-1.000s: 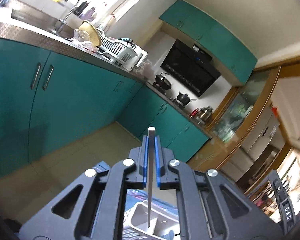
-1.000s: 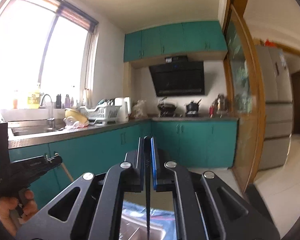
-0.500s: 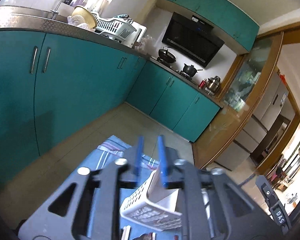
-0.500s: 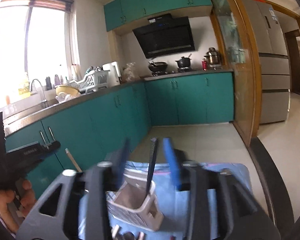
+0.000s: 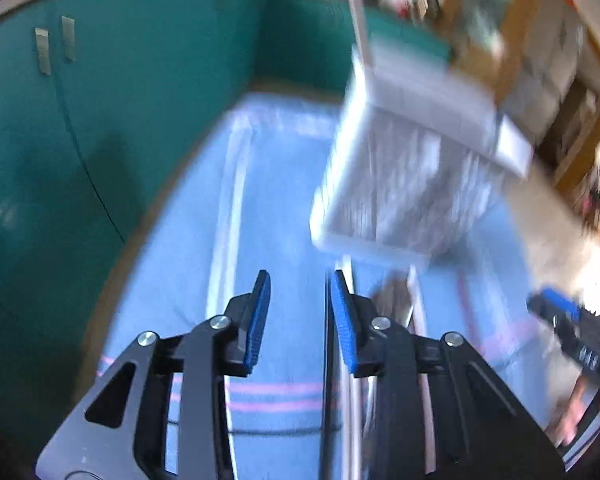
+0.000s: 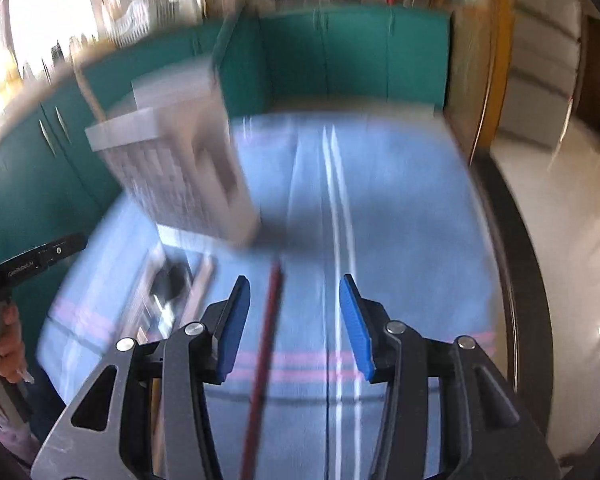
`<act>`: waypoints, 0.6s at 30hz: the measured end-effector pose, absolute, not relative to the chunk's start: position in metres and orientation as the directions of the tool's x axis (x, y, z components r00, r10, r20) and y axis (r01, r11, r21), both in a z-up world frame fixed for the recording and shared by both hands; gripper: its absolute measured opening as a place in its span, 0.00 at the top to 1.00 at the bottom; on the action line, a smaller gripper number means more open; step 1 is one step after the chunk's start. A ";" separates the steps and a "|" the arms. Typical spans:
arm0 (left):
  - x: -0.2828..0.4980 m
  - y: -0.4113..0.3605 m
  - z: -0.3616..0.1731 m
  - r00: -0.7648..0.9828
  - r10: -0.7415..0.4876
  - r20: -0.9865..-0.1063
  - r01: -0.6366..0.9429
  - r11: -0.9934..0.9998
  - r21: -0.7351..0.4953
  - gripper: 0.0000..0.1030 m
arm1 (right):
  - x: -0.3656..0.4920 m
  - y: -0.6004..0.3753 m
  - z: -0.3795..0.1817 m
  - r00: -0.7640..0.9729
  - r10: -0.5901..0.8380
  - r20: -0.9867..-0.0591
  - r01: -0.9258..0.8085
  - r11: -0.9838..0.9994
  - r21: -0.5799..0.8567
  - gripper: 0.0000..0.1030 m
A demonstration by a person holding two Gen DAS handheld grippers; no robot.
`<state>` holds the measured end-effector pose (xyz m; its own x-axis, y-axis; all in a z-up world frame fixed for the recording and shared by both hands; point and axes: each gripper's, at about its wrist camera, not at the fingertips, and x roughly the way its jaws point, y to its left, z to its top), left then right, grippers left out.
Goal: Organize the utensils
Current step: 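Move both open tools back down to the utensil row, then grasp another black chopstick with the left tool while the right tool grasps a dark red chopstick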
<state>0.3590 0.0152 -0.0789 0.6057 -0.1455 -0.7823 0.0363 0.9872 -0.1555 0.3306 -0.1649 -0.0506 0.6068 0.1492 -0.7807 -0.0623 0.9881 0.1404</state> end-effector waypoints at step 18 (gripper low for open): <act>0.389 -0.011 -0.124 0.526 -0.071 -0.848 0.091 0.996 -0.027 0.73 | 0.378 -0.121 -0.102 0.505 0.042 -0.862 -0.082 0.997 0.000 0.56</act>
<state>0.3886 -0.0106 -0.1238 0.5258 -0.0710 -0.8476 0.0908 0.9955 -0.0271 0.3778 -0.1208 -0.1022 0.5049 0.0421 -0.8621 -0.0824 0.9966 0.0004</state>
